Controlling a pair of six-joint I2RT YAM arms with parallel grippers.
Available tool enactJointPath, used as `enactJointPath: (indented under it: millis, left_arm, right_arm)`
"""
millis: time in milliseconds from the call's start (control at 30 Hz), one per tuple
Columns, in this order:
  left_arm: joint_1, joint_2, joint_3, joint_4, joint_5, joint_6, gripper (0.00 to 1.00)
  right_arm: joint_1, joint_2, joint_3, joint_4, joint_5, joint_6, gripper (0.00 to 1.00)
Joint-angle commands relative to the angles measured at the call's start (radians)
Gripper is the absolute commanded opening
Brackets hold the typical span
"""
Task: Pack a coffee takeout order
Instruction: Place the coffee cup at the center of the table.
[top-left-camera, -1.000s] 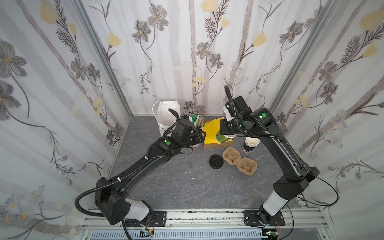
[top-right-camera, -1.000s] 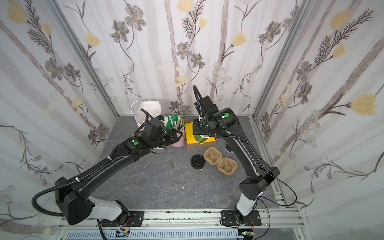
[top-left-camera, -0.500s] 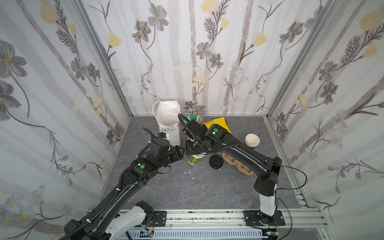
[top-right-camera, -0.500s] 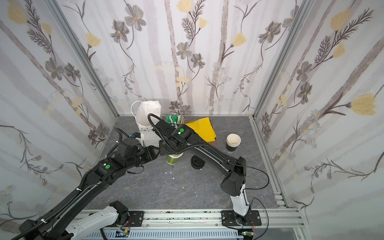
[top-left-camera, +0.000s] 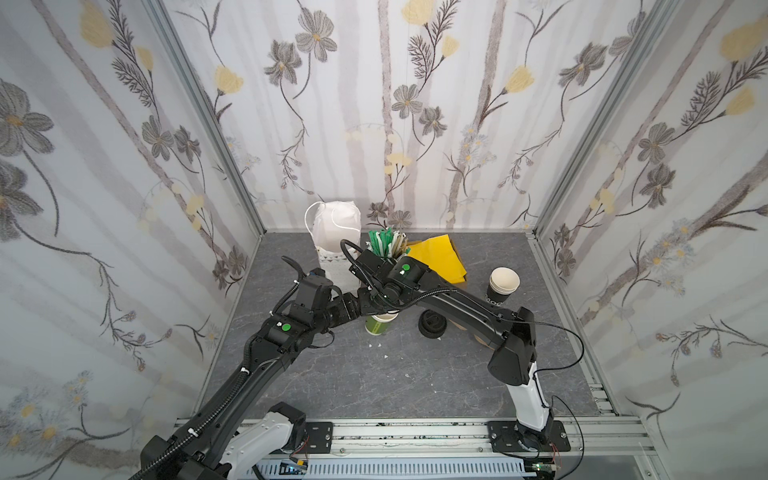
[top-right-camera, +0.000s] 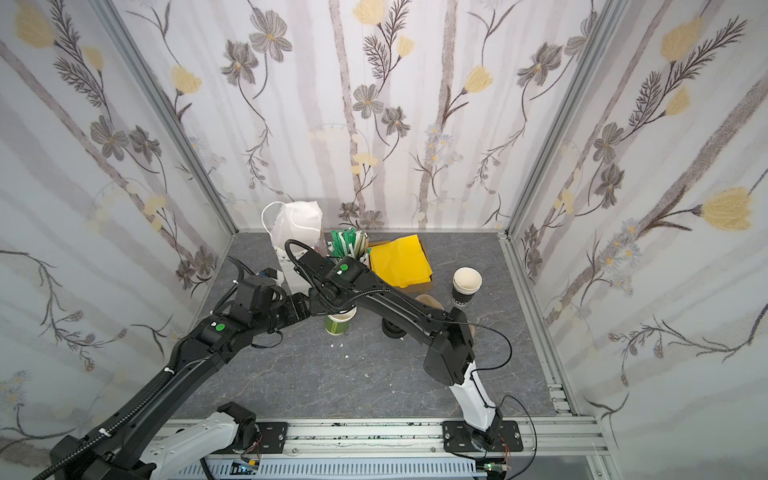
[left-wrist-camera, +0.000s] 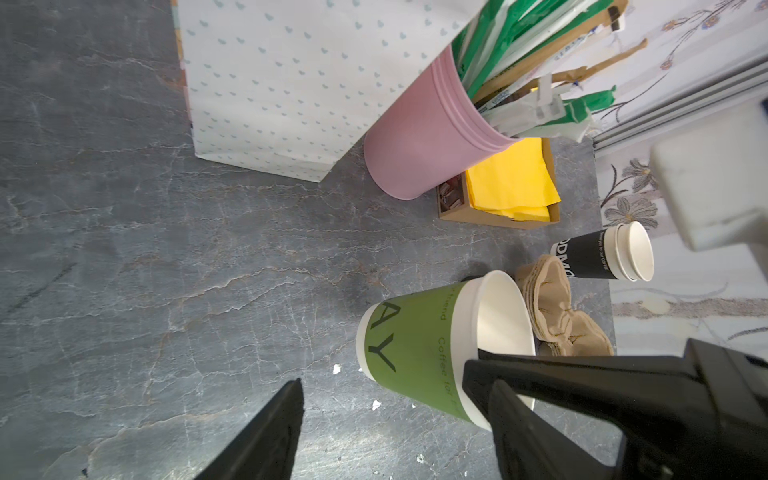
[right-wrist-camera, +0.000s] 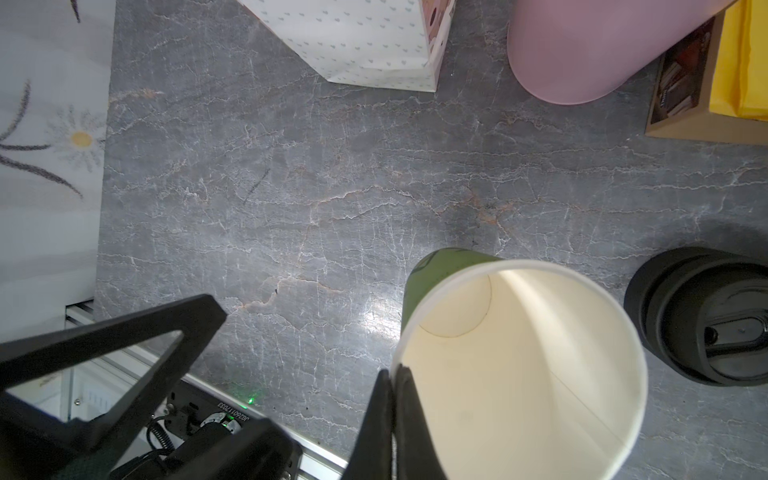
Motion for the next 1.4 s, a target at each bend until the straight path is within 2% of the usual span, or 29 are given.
enactJointPath:
  millis: [0, 33, 67, 100, 500, 1067, 1367]
  left_arm:
    - [0.028, -0.002, -0.012, 0.001, 0.008, 0.039, 0.83]
    - [0.026, 0.002, -0.012, 0.001, 0.011, 0.050, 0.88]
    - [0.025, 0.004, -0.011, 0.000, 0.010, 0.058, 0.99]
    - [0.025, 0.008, -0.015, -0.001, -0.001, 0.046, 1.00]
    - [0.025, -0.016, -0.052, -0.002, -0.095, 0.026, 1.00]
    - [0.048, -0.116, -0.155, -0.002, -0.174, 0.015, 1.00]
    - [0.047, -0.121, -0.133, -0.002, -0.210, 0.065, 1.00]
  right_arm:
    - [0.003, 0.019, 0.008, 0.054, 0.004, -0.004, 0.00]
    - [0.006, 0.025, 0.008, 0.057, 0.006, -0.001, 0.00]
    - [0.007, 0.030, 0.008, 0.060, 0.009, 0.003, 0.00]
    - [0.007, 0.037, 0.008, 0.061, 0.009, 0.005, 0.00]
    - [0.024, 0.068, 0.000, 0.032, 0.042, 0.005, 0.00]
    - [0.033, 0.017, -0.137, 0.074, 0.061, 0.019, 0.01]
    - [0.057, 0.031, -0.138, 0.065, 0.054, 0.018, 0.15]
